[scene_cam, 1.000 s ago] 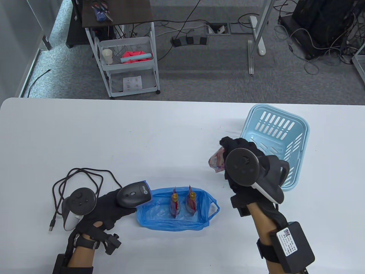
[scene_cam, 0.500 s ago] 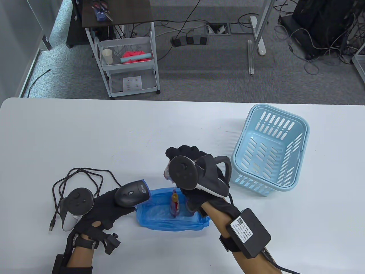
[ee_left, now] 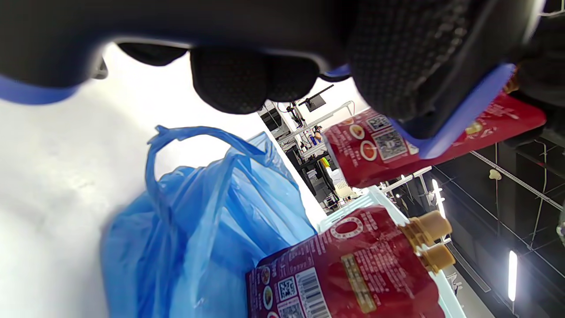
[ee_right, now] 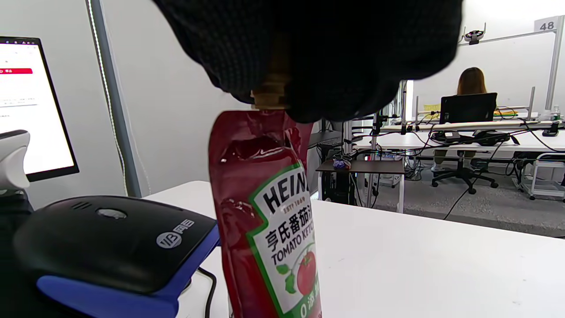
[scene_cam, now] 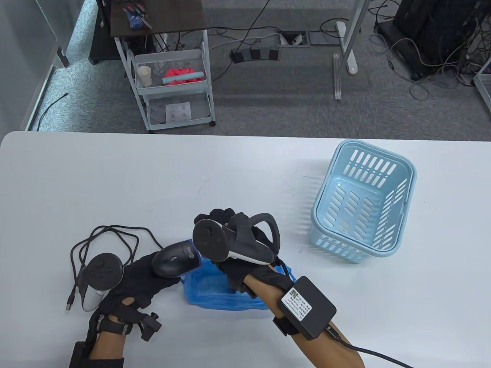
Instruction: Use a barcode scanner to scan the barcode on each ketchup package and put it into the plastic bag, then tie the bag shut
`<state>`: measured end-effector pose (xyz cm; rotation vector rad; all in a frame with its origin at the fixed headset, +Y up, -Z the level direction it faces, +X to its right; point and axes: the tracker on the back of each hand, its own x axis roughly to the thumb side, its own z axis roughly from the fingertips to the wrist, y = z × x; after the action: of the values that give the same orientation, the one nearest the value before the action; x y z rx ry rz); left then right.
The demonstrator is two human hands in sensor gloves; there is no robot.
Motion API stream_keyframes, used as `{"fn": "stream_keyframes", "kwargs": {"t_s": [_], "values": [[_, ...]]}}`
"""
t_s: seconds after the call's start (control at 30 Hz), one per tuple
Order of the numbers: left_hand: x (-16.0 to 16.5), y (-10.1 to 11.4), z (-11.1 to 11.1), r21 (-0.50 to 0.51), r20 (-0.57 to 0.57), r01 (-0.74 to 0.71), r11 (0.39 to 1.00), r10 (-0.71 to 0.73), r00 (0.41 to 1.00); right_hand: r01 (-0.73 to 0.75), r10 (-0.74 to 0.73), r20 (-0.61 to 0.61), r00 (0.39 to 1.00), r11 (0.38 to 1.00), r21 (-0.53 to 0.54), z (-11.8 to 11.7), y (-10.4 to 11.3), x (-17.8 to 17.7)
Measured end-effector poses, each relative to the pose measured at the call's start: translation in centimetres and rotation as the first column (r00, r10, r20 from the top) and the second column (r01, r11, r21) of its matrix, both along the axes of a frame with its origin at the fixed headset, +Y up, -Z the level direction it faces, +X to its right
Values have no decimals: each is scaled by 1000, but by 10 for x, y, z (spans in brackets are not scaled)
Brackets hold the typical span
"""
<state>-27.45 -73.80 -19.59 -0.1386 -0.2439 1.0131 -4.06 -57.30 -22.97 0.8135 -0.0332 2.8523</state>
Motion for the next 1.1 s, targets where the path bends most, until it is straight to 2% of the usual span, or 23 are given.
{"fn": "stream_keyframes", "kwargs": {"t_s": [0.77, 1.1], "values": [[3, -2, 0, -8, 31, -4, 1000, 4, 1000, -28, 28, -2, 1000, 999, -20, 1, -3, -3], [-1, -2, 0, 2, -38, -5, 1000, 5, 999, -12, 12, -1, 1000, 1000, -12, 2, -1, 0]]}}
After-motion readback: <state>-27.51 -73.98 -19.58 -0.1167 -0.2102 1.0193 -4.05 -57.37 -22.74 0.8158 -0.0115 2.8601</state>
